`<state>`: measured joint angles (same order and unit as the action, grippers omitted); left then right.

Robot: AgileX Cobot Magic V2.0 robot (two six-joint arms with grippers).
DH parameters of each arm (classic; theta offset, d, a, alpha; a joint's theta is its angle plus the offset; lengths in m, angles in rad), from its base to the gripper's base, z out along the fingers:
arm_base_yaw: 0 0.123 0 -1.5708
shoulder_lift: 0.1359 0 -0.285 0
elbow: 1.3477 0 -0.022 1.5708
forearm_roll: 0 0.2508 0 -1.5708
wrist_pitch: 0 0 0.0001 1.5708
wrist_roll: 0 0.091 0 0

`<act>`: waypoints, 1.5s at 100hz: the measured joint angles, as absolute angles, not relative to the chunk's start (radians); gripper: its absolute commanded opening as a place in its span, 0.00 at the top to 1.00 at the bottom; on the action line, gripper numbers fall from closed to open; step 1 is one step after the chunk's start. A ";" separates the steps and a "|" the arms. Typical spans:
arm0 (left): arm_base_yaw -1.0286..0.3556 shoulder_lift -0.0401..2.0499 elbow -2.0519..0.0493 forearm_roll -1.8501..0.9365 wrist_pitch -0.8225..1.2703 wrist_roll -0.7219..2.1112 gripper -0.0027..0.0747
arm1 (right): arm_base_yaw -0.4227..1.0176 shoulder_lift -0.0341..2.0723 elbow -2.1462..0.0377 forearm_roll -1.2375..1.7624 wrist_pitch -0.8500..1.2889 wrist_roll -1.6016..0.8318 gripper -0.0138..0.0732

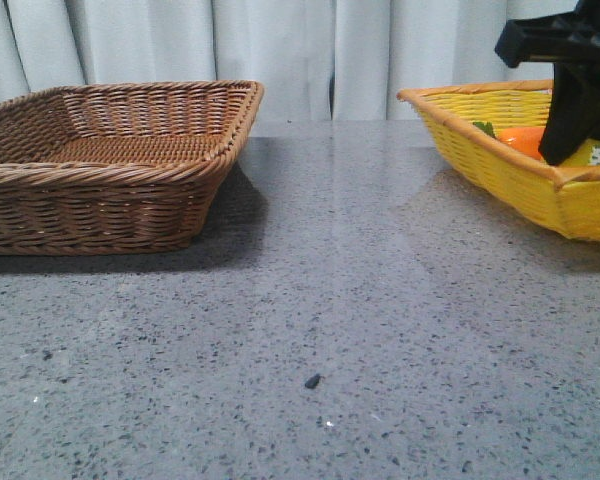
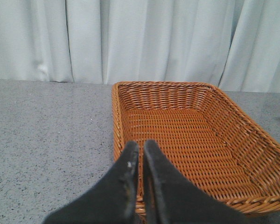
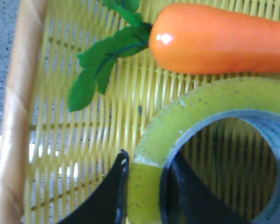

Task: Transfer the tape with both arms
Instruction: 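Grasp the tape roll with the right gripper and lift it out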

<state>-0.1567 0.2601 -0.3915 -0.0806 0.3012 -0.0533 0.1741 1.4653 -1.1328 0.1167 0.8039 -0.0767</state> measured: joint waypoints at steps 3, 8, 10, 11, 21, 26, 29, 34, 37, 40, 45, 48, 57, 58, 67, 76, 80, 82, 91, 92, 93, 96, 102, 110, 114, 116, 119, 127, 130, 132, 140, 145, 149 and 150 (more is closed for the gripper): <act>-0.157 0.260 -0.391 -0.081 0.301 -0.053 0.99 | 0.174 1.465 -1.147 0.117 0.815 -0.077 0.91; -0.157 0.260 -0.391 -0.081 0.301 -0.053 0.99 | 0.174 1.465 -1.175 0.118 0.838 -0.077 0.91; -0.157 0.260 -0.391 -0.081 0.301 -0.053 0.99 | 0.174 1.465 -1.190 0.119 0.849 -0.077 0.91; -0.157 0.260 -0.391 -0.081 0.301 -0.053 0.99 | 0.174 1.465 -1.195 0.121 0.855 -0.077 0.91; -0.157 0.260 -0.391 -0.081 0.301 -0.053 0.99 | 0.186 1.467 -1.277 0.121 0.914 -0.077 0.91; -0.157 0.260 -0.391 -0.081 0.301 -0.053 0.99 | 0.203 1.467 -1.329 0.116 0.949 -0.077 0.91; -0.157 0.260 -0.391 -0.081 0.301 -0.053 0.99 | 0.216 1.467 -1.354 0.116 0.968 -0.077 0.91; -0.157 0.260 -0.391 -0.081 0.301 -0.053 0.99 | 0.245 1.467 -1.398 0.116 1.000 -0.077 0.91; -0.157 0.260 -0.391 -0.081 0.301 -0.053 0.99 | 0.271 1.467 -1.421 0.116 1.021 -0.077 0.91; -0.157 0.260 -0.391 -0.081 0.301 -0.053 0.99 | 0.294 1.467 -1.446 0.116 1.035 -0.077 0.91; -0.157 0.260 -0.391 -0.083 0.301 -0.053 0.99 | 0.340 1.467 -1.474 0.116 1.055 -0.077 0.91; -0.157 0.260 -0.391 -0.083 0.301 -0.053 0.99 | 0.367 1.467 -1.484 0.116 1.062 -0.077 0.91; -0.157 0.260 -0.391 -0.083 0.301 -0.053 0.99 | 0.458 1.467 -1.493 0.116 1.073 -0.075 0.91; -0.157 0.260 -0.391 -0.083 0.301 -0.053 0.99 | 0.471 1.467 -1.493 0.116 1.073 -0.075 0.91; -0.157 0.260 -0.391 -0.083 0.301 -0.053 0.99 | 0.551 1.482 -1.495 0.124 1.082 -0.071 0.91; -0.157 0.260 -0.391 -0.083 0.304 -0.053 0.99 | 0.605 1.511 -1.495 0.126 1.082 -0.067 0.91; -0.157 0.260 -0.391 -0.083 0.305 -0.053 0.99 | 0.625 1.527 -1.495 0.126 1.082 -0.067 0.91; -0.157 0.260 -0.391 -0.083 0.307 -0.053 0.99 | 0.634 1.533 -1.495 0.126 1.082 -0.067 0.91; -0.157 0.260 -0.391 -0.083 0.308 -0.053 0.99 | 0.661 1.568 -1.495 0.126 1.076 -0.067 0.91; -0.157 0.260 -0.391 -0.083 0.308 -0.053 0.99 | 0.661 1.574 -1.495 0.126 1.076 -0.065 0.91; -0.157 0.260 -0.391 -0.083 0.308 -0.053 0.99 | 0.664 1.576 -1.495 0.126 1.075 -0.065 0.91; -0.157 0.260 -0.391 -0.083 0.308 -0.053 0.99 | 0.668 1.586 -1.495 0.126 1.071 -0.065 0.91; -0.157 0.260 -0.391 -0.083 0.308 -0.053 0.99 | 0.672 1.608 -1.495 0.126 1.065 -0.065 0.91; -0.157 0.260 -0.391 -0.083 0.308 -0.053 0.99 | 0.673 1.633 -1.495 0.124 1.058 -0.065 0.91; -0.157 0.260 -0.391 -0.083 0.308 -0.053 0.99 | 0.673 1.644 -1.495 0.122 1.054 -0.065 0.91; -0.157 0.260 -0.391 -0.083 0.308 -0.053 0.99 | 0.673 1.651 -1.495 0.120 1.054 -0.065 0.91; -0.157 0.260 -0.391 -0.083 0.308 -0.053 0.99 | 0.673 1.656 -1.495 0.117 1.052 -0.065 0.91; -0.157 0.260 -0.391 -0.083 0.308 -0.053 0.99 | 0.673 1.678 -1.497 0.113 1.049 -0.065 0.91; -0.157 0.260 -0.391 -0.083 0.308 -0.053 0.99 | 0.673 1.684 -1.497 0.111 1.048 -0.065 0.91; -0.157 0.260 -0.391 -0.083 0.308 -0.053 0.99 | 0.673 1.687 -1.497 0.109 1.046 -0.065 0.90; -0.157 0.260 -0.391 -0.083 0.308 -0.053 0.99 | 0.673 1.699 -1.497 0.102 1.046 -0.063 0.87; -0.157 0.260 -0.391 -0.083 0.308 -0.053 0.99 | 0.673 1.702 -1.497 0.092 1.046 -0.058 0.83; -0.157 0.260 -0.391 -0.083 0.309 -0.053 0.99 | 0.673 1.702 -1.497 0.083 1.050 -0.051 0.78; -0.157 0.260 -0.391 -0.083 0.309 -0.053 0.99 | 0.673 1.702 -1.497 0.078 1.051 -0.047 0.77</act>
